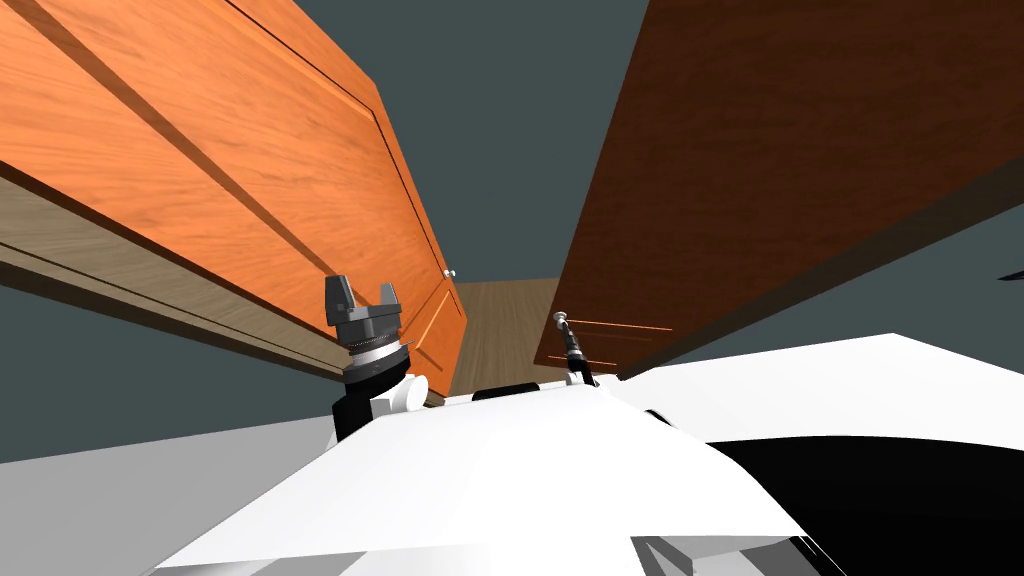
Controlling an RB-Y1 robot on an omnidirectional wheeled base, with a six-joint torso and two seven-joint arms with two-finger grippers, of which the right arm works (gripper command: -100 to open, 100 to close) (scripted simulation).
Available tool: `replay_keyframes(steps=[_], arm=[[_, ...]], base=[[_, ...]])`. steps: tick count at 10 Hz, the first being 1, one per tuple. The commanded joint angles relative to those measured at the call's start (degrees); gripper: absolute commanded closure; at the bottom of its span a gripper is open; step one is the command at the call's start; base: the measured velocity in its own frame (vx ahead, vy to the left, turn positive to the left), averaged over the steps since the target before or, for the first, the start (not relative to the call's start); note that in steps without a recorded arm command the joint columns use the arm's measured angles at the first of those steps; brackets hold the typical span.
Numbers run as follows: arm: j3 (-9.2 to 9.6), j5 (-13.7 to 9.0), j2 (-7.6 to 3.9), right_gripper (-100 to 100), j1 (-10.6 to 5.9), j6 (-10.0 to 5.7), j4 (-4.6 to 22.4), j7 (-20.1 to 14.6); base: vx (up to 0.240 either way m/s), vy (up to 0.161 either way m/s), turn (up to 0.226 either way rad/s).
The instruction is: Push the door open
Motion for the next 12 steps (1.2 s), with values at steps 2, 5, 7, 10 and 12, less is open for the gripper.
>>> replay_keyframes(steps=[2, 5, 7, 10, 12], arm=[[-0.27, 1.2, -1.76, -100, 0.77, -1.53, 1.6, 4.4], [-0.42, 1.8, -2.61, -100, 1.23, -2.10, 2.2, 7.6], [-0.70, 2.9, -4.31, -100, 2.16, -3.24, 3.2, 11.3], [-0.97, 4.0, -5.95, -100, 3.07, -4.33, 4.3, 15.7], [-1.10, 4.6, -6.73, -100, 3.49, -4.85, 4.8, 18.7]], base=[[-0.014, 0.071, -0.008], [-0.005, 0.059, -0.008], [-0.009, 0.060, -0.009], [-0.006, 0.068, -0.009], [-0.008, 0.056, -0.009]])
